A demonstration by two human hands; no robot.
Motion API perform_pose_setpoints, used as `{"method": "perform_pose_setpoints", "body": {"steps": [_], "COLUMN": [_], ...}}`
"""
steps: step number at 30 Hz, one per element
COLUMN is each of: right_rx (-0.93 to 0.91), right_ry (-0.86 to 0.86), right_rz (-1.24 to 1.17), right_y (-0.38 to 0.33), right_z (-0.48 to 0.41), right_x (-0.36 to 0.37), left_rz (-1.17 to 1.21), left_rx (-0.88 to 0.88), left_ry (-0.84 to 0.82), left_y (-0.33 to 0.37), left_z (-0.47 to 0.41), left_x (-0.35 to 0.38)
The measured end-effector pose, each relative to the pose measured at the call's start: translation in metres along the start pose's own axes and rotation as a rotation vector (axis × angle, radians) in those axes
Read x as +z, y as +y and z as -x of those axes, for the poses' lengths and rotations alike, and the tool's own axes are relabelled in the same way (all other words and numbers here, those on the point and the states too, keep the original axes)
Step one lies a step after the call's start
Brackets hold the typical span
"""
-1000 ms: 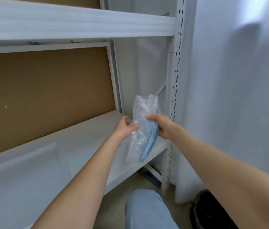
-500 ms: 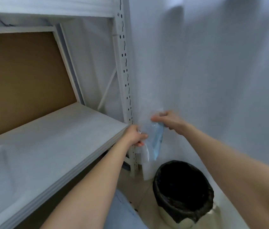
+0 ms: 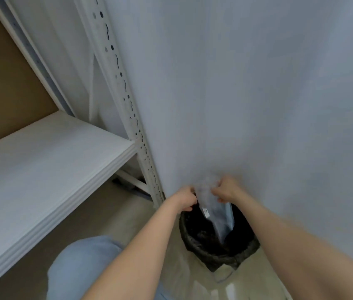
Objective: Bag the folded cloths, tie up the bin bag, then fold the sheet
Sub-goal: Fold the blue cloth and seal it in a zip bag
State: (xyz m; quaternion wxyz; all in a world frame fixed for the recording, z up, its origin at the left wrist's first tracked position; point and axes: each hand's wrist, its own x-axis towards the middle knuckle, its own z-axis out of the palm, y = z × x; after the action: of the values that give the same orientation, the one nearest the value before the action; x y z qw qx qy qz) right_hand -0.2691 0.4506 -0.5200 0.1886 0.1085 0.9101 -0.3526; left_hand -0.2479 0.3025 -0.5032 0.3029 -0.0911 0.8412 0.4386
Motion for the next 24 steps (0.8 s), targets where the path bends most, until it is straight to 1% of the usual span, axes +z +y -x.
{"method": "perform_pose_setpoints", "body": {"steps": [2, 4, 6, 9, 11, 15, 18, 22, 24], "right_rx": [0.043, 0.101, 0.138, 0.17, 0.199, 0.236, 0.267, 0.281, 0.268], "right_ry": [-0.009, -0.05, -0.092, -0.152, -0.175, -0.236, -0.269, -0.295, -0.31], "right_rz": [0.023, -0.025, -0.069, -0.1, -0.117, -0.146, -0.088, -0.031, -0.01], "right_y": [0.019, 0.033, 0.042, 0.049, 0.054, 0.06, 0.061, 0.057, 0.053], "right_z": [-0.007, -0.011, -0.018, -0.029, -0.032, -0.037, -0.038, -0.038, -0.036], "right_x": [0.024, 0.048, 0.069, 0.093, 0.103, 0.11, 0.111, 0.116, 0.118], "left_rz": [-0.089, -0.177, -0.236, -0.288, -0.299, -0.252, -0.216, -0.239, -0.257], "left_rx": [-0.023, -0.056, -0.093, -0.155, -0.164, -0.199, -0.243, -0.221, -0.252], "left_ry": [0.055, 0.08, 0.071, 0.01, -0.049, -0.081, -0.114, -0.076, -0.077], "left_y": [-0.012, -0.024, -0.037, -0.046, -0.05, -0.057, -0.057, -0.062, -0.067], "left_z": [-0.013, -0.02, -0.032, -0.04, -0.045, -0.051, -0.052, -0.051, -0.049], "left_x": [-0.001, -0.001, 0.0, 0.006, 0.01, 0.018, 0.018, 0.004, -0.003]}}
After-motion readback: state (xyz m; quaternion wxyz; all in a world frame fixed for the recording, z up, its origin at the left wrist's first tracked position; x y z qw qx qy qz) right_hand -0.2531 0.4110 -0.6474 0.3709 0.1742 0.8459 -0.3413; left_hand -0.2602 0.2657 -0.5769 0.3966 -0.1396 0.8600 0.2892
